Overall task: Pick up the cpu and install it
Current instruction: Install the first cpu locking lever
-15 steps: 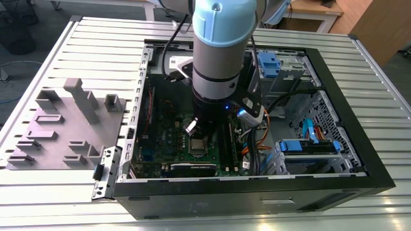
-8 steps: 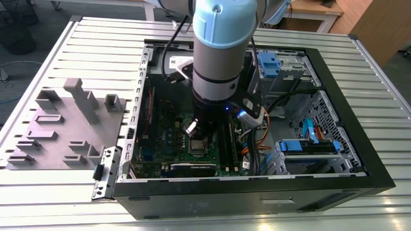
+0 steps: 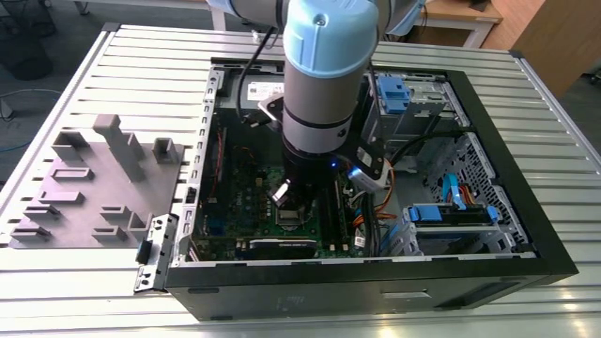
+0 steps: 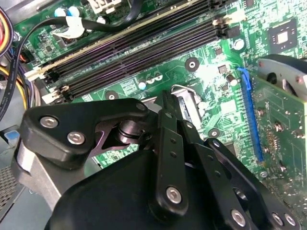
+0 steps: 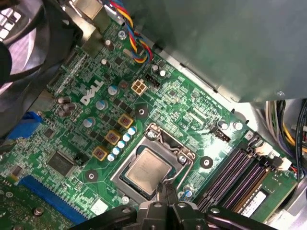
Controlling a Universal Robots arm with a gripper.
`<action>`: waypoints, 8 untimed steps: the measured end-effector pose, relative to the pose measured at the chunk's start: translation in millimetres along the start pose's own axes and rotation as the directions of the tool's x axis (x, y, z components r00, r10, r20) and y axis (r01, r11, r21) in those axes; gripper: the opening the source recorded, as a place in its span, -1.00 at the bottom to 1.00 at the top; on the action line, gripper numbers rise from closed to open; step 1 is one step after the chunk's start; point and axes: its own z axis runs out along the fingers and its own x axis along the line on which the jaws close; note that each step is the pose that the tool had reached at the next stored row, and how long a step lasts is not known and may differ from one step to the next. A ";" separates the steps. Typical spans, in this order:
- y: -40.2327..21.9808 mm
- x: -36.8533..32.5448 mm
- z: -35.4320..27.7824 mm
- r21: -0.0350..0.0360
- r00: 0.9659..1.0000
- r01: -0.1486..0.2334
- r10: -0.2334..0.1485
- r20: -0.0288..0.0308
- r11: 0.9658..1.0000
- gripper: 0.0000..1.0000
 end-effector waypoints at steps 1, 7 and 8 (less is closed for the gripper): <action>-0.7 -0.7 0.1 0.000 1.000 0.000 0.000 0.000 1.000 -0.79; -3.0 -1.5 0.9 -0.001 1.000 0.000 0.000 -0.001 1.000 -0.79; -3.7 -1.0 1.4 -0.001 1.000 0.000 0.000 -0.001 1.000 -0.79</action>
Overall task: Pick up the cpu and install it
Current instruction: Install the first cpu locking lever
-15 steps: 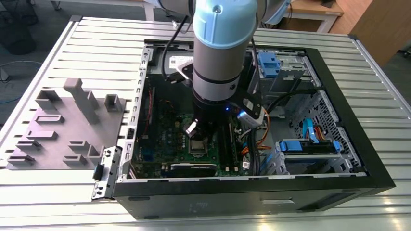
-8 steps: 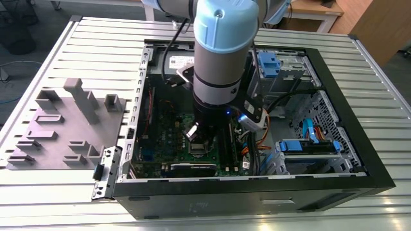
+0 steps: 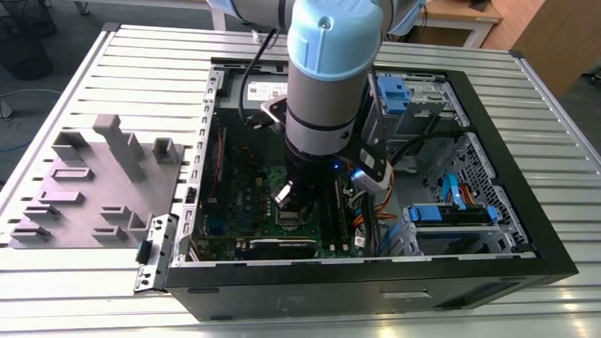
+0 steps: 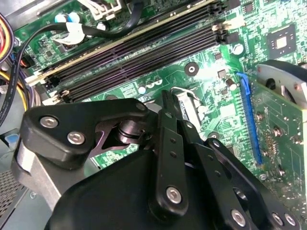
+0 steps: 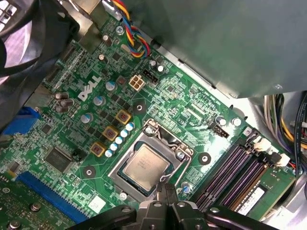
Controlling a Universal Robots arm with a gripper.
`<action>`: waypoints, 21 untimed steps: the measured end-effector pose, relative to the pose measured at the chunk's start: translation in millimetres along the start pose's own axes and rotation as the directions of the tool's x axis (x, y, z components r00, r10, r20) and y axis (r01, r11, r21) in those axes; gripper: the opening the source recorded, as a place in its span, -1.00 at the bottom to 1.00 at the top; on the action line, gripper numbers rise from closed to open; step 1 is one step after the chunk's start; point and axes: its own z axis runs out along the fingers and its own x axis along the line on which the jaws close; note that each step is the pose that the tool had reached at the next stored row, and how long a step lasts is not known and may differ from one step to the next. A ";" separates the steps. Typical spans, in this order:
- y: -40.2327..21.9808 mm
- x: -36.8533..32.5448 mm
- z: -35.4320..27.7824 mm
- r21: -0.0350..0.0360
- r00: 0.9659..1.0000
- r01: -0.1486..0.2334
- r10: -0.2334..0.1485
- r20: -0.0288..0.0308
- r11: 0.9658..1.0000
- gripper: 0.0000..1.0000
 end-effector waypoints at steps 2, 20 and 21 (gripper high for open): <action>-1.8 1.5 1.4 0.000 1.000 0.000 0.000 0.000 1.000 -0.79; -5.3 4.3 6.7 0.000 1.000 -0.001 0.001 0.000 1.000 -0.79; -5.3 4.3 6.8 0.000 1.000 -0.001 0.001 0.000 1.000 -0.79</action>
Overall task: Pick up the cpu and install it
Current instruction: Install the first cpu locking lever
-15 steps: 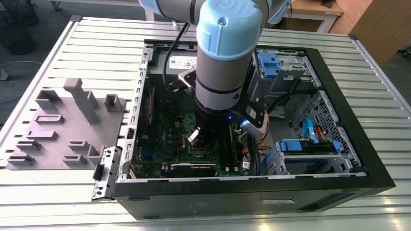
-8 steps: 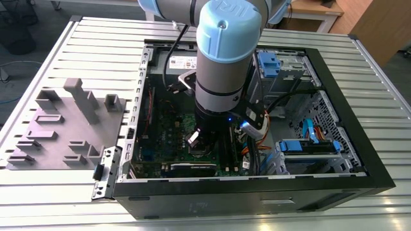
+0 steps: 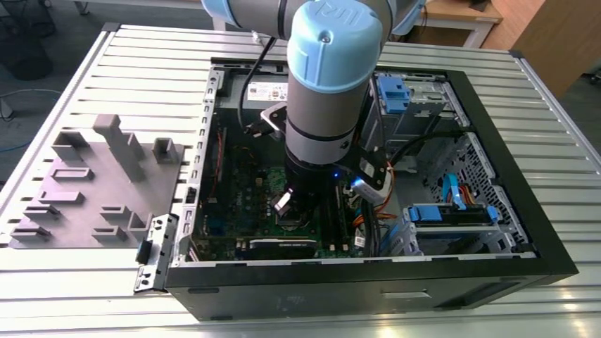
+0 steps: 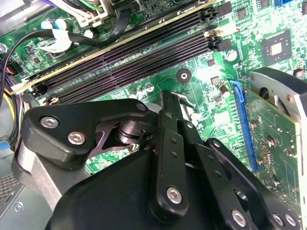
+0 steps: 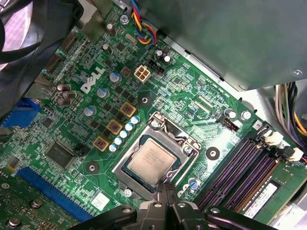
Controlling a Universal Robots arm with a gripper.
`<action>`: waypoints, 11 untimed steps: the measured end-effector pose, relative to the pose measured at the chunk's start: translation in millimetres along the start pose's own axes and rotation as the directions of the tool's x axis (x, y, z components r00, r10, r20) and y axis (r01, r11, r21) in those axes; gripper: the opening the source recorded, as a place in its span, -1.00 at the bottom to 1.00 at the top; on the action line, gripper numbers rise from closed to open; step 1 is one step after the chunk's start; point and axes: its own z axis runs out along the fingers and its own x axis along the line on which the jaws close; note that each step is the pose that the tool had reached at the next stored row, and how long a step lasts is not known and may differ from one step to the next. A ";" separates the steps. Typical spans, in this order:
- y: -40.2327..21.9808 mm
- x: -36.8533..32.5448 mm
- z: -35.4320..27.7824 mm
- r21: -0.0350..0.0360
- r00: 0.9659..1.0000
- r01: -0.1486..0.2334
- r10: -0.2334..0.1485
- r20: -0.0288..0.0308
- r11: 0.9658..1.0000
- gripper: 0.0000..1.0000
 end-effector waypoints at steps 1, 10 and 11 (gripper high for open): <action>0.0 0.0 0.1 0.000 1.000 0.000 0.000 0.000 1.000 -0.79; -0.6 -0.8 2.8 0.000 1.000 0.000 0.000 0.000 1.000 -0.79; -0.9 -1.3 2.9 0.000 1.000 0.000 0.000 0.000 1.000 -0.79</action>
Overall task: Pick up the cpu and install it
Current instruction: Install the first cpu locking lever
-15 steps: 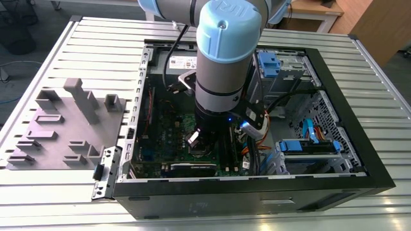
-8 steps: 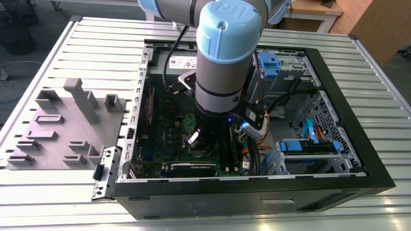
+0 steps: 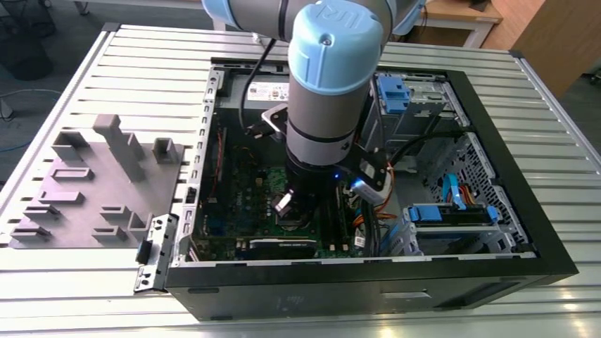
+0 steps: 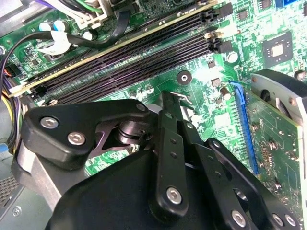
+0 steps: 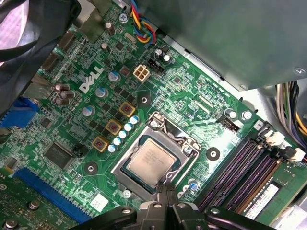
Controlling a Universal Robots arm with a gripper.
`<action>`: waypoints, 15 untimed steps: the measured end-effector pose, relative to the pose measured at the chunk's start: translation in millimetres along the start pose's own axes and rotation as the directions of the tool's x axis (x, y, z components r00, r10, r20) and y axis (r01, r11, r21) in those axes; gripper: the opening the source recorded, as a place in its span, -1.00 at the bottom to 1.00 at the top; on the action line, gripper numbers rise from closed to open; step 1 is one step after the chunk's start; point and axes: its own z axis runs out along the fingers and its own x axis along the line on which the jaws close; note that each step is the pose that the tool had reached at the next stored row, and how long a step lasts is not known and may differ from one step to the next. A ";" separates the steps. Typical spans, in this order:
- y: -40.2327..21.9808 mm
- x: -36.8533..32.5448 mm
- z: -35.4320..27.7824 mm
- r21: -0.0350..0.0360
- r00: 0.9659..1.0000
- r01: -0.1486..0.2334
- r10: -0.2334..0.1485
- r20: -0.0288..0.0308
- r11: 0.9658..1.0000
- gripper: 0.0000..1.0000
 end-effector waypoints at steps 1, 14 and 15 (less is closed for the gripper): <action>-0.4 -0.6 0.2 0.000 1.000 0.000 0.000 0.000 1.000 -0.79; -4.7 -6.2 5.4 0.000 1.000 0.000 0.000 0.000 1.000 -0.79; -4.7 -6.2 5.5 0.000 1.000 0.000 0.000 0.000 1.000 -0.79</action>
